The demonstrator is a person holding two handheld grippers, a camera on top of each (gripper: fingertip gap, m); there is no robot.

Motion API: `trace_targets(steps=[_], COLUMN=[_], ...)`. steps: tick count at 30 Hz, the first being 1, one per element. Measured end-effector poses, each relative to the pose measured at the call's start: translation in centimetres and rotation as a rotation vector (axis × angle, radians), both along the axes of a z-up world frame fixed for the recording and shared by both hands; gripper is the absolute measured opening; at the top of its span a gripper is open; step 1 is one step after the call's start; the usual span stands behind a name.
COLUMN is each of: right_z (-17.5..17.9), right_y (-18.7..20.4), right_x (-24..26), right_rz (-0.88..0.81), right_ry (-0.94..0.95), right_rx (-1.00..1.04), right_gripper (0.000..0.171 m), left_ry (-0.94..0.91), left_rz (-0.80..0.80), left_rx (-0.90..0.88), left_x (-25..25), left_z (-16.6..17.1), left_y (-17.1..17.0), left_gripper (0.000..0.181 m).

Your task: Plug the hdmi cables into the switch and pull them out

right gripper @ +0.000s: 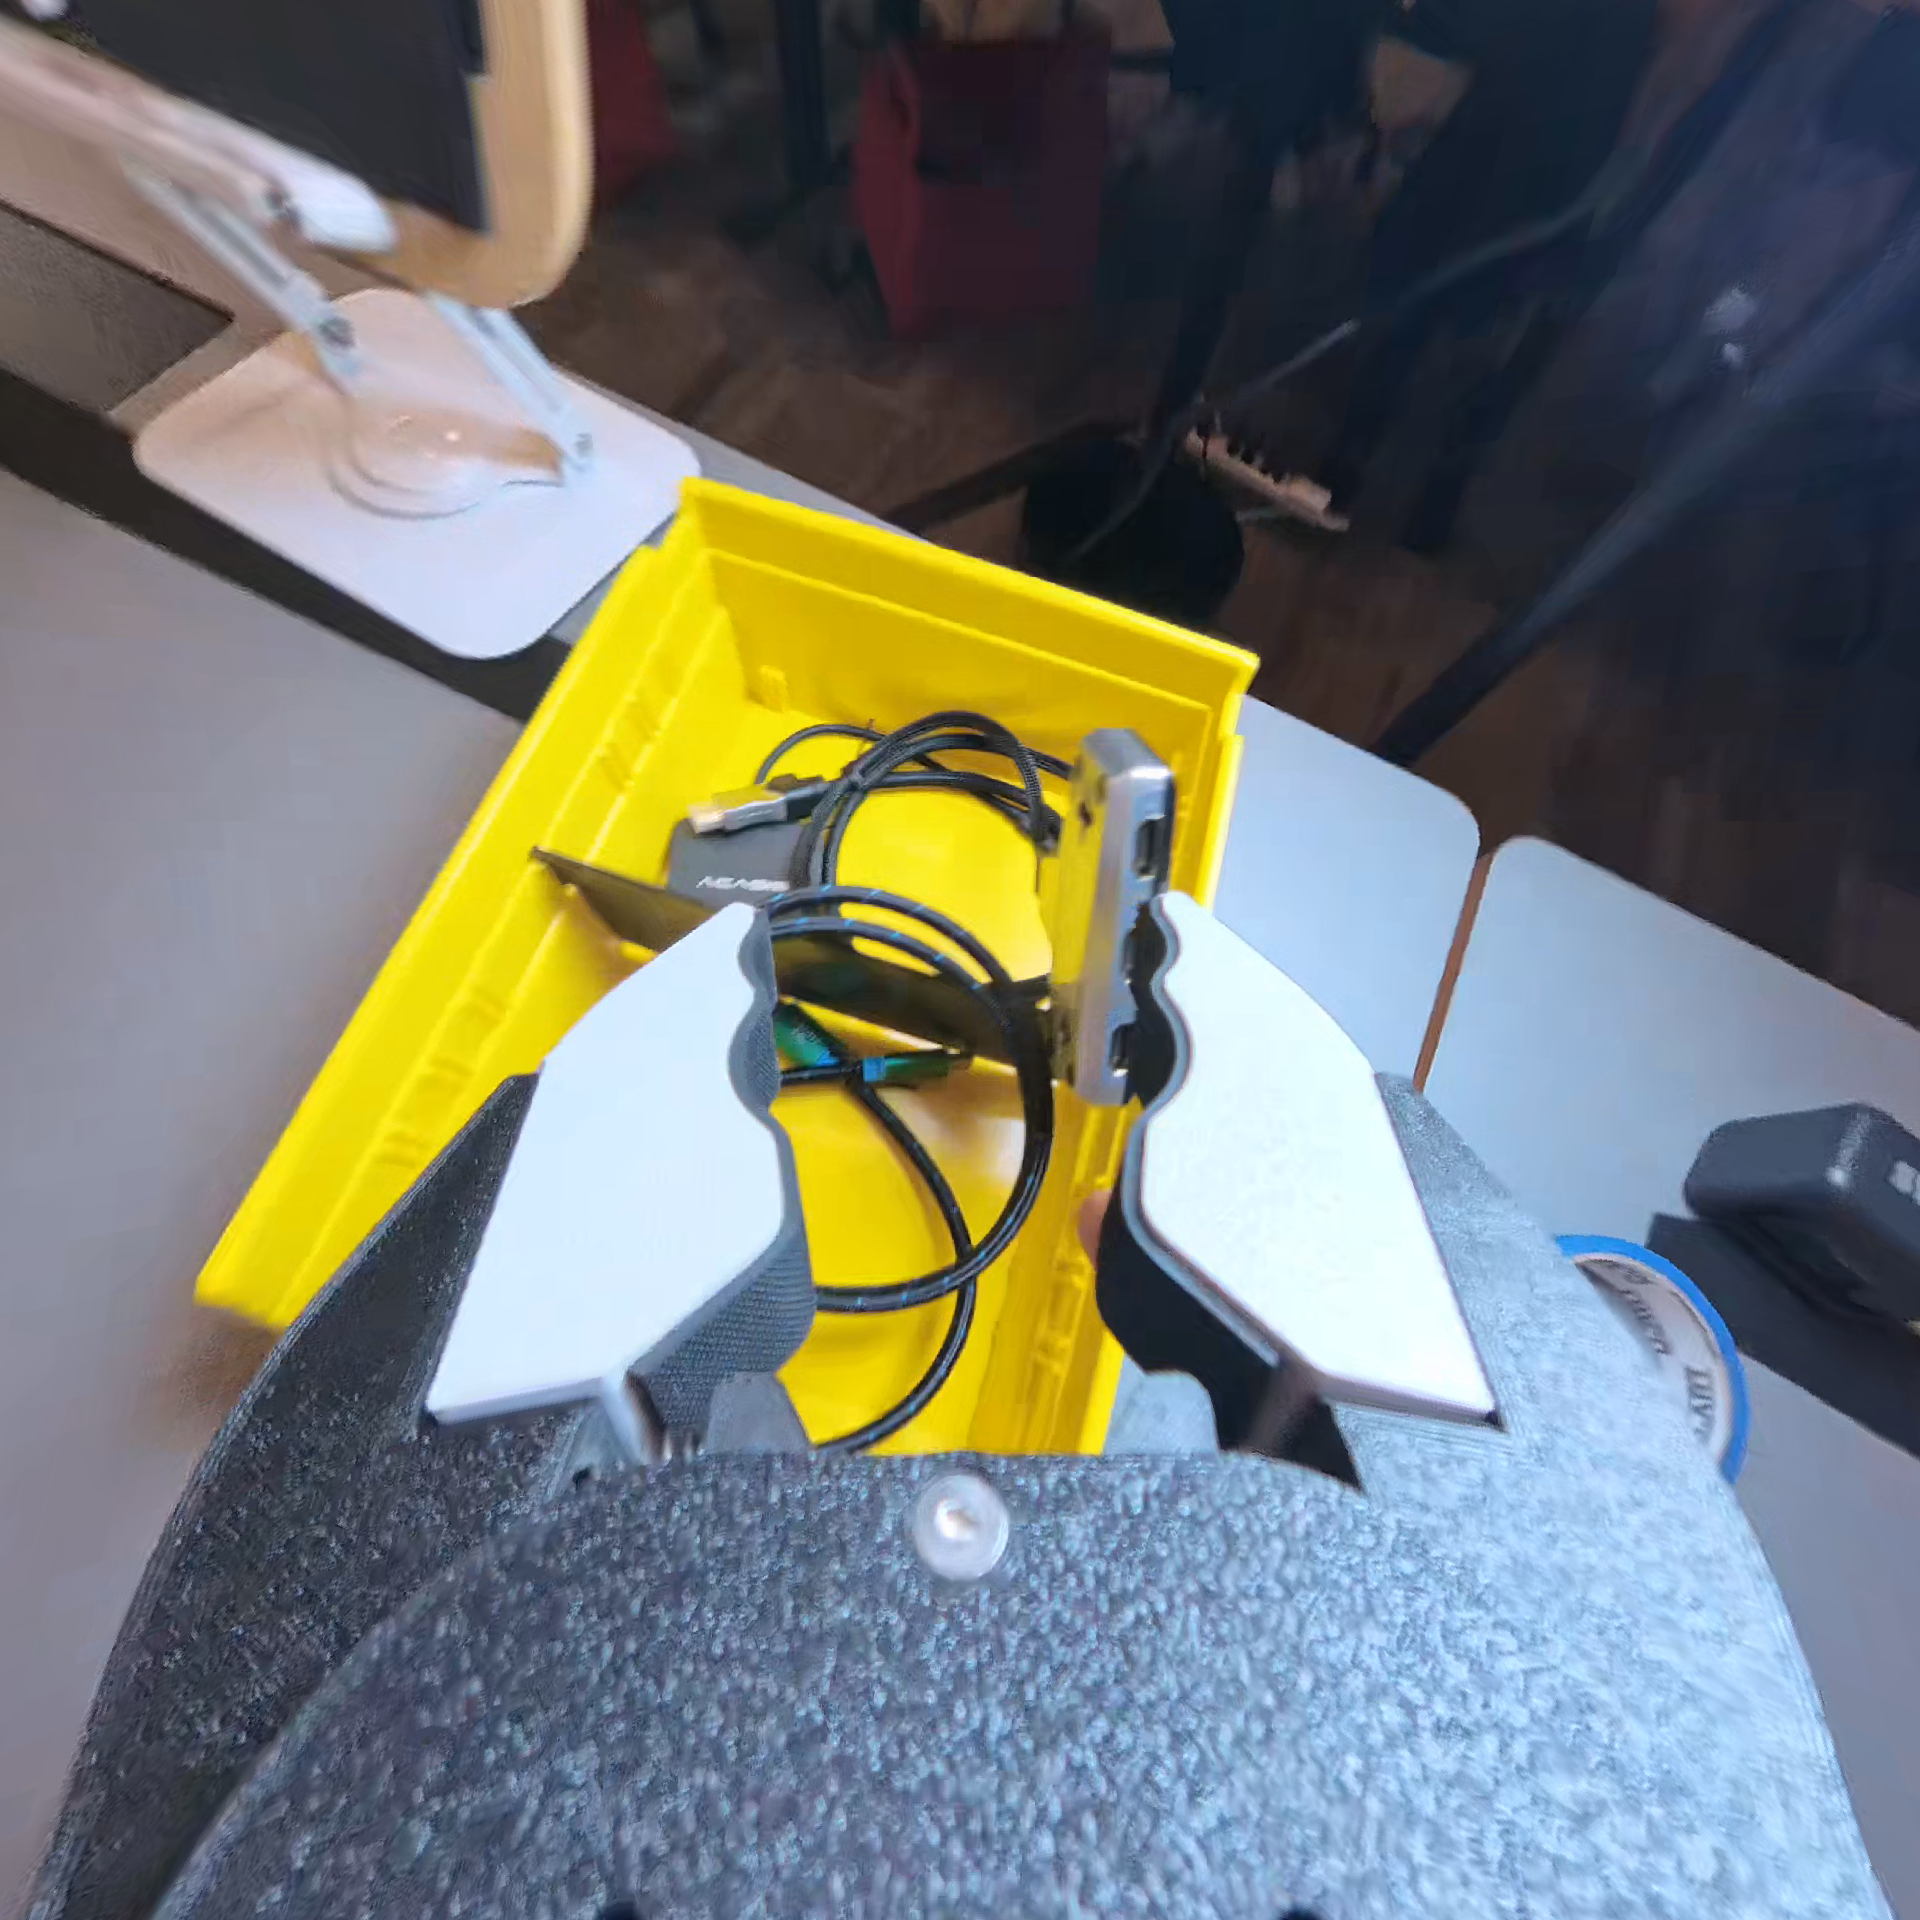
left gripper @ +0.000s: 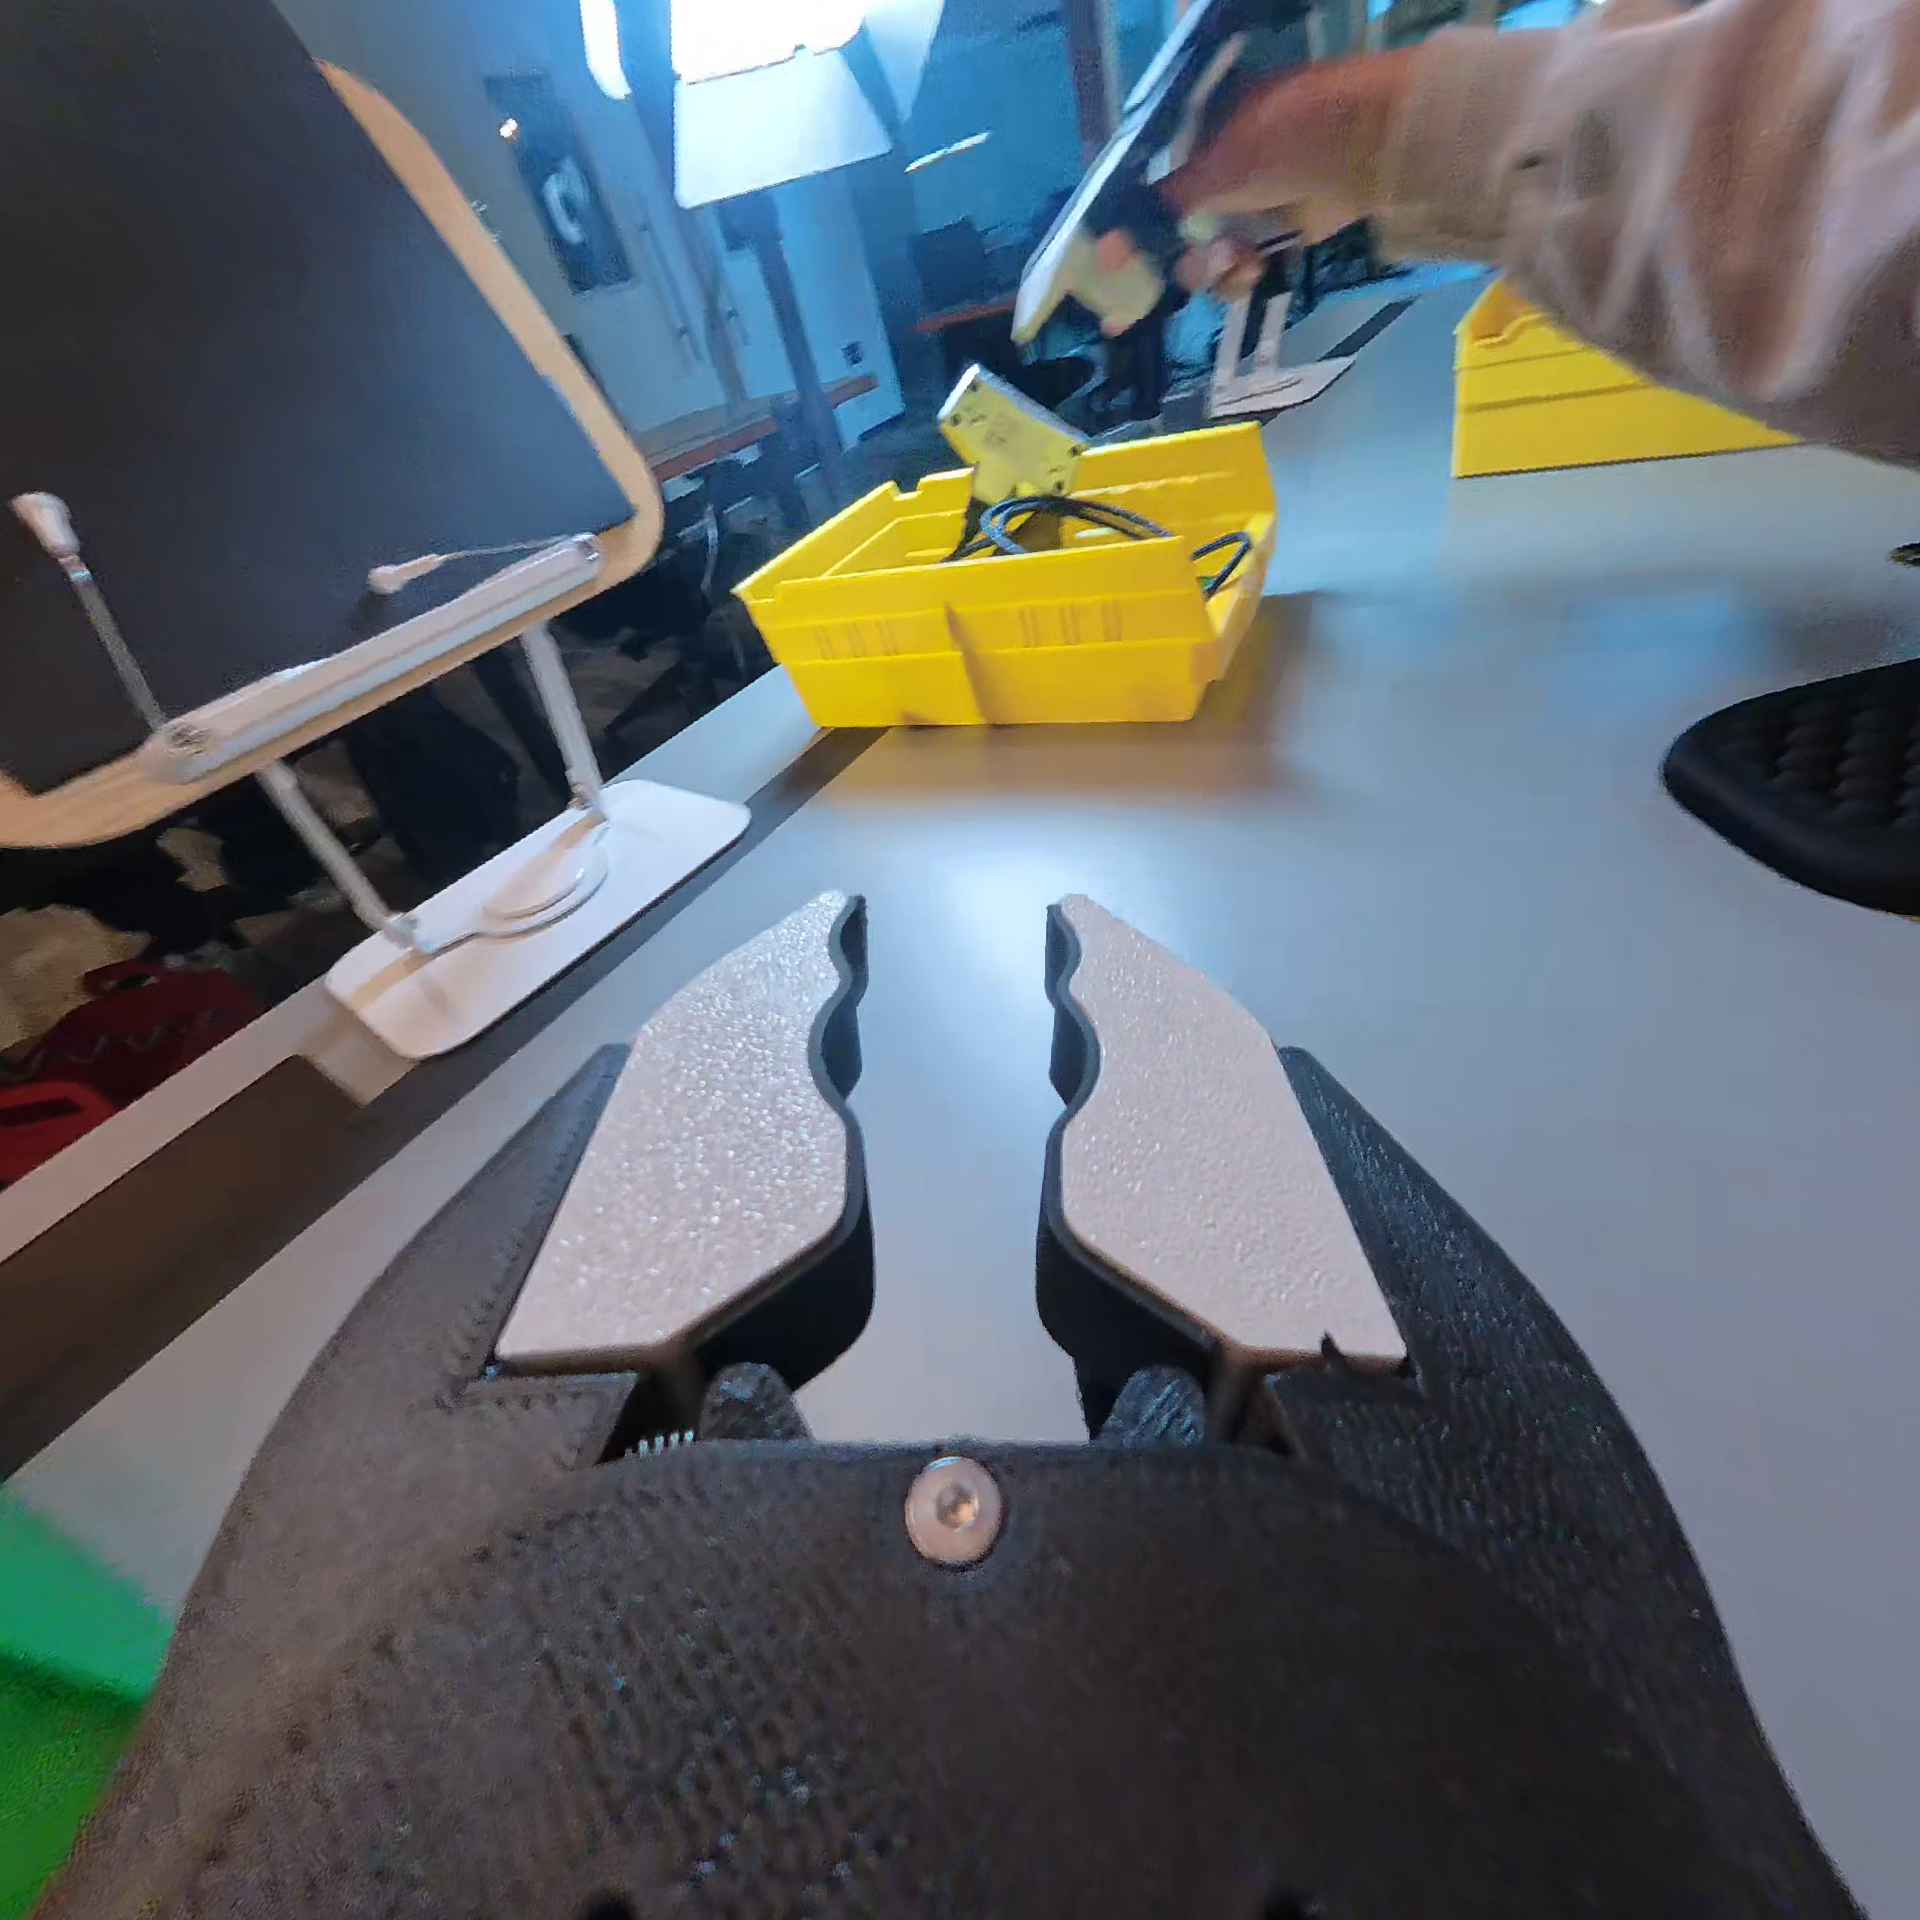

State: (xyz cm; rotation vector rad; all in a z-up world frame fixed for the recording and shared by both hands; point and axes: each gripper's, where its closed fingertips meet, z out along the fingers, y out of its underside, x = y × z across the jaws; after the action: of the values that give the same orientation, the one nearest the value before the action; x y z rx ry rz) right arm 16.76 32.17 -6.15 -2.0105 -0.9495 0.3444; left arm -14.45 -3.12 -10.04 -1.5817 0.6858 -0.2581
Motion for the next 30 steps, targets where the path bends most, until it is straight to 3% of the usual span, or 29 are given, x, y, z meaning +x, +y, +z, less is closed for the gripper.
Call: trace_targets(steps=[3,7,9,14,17,21,26,30], right_z=[-1.9,-10.2,-12.8,-15.7,-16.4,-16.5,-16.4,-16.3], right_y=[-7.5,-14.7,-15.5,-13.3,-11.9,-12.5,-17.9,-24.2], right_x=[-0.5,-0.4,-0.7,-0.2,-0.1,-0.5,-2.7,-5.3], right_rz=[0.219,0.43,0.479,0.536,0.603,0.643,0.712,0.766], right_ry=[-0.115,-0.474,-0.608,-0.912,-1.027,-1.132,-1.117,-1.081], right_rx=[0.108,0.101,0.133,0.197,0.239,0.307,0.409,0.489], right_gripper=[0.064,0.068,0.067,0.06,0.041,0.038,0.039,0.04], left_ry=[0.051,0.175,0.26,0.598,0.825,1.067,1.224,1.153], left_rz=[0.106,0.24,0.299,0.374,0.385,0.34,0.321,0.249], left_rx=[-0.011,-0.071,-0.149,-0.382,-0.509,-0.676,-0.632,-0.514], left_x=[-3.0,-8.7,-12.0,-20.3,-24.6,-28.3,-29.1,-24.9], left_z=[0.7,-0.3,-2.0,-6.3,-8.0,-10.7,-11.7,-11.8], left_y=[-0.7,-1.7,-2.4,-5.3,-6.1,-5.9,-3.3,-1.5], left_gripper=[0.033,0.036,0.04,0.049,0.057,0.059,0.03,0.032])
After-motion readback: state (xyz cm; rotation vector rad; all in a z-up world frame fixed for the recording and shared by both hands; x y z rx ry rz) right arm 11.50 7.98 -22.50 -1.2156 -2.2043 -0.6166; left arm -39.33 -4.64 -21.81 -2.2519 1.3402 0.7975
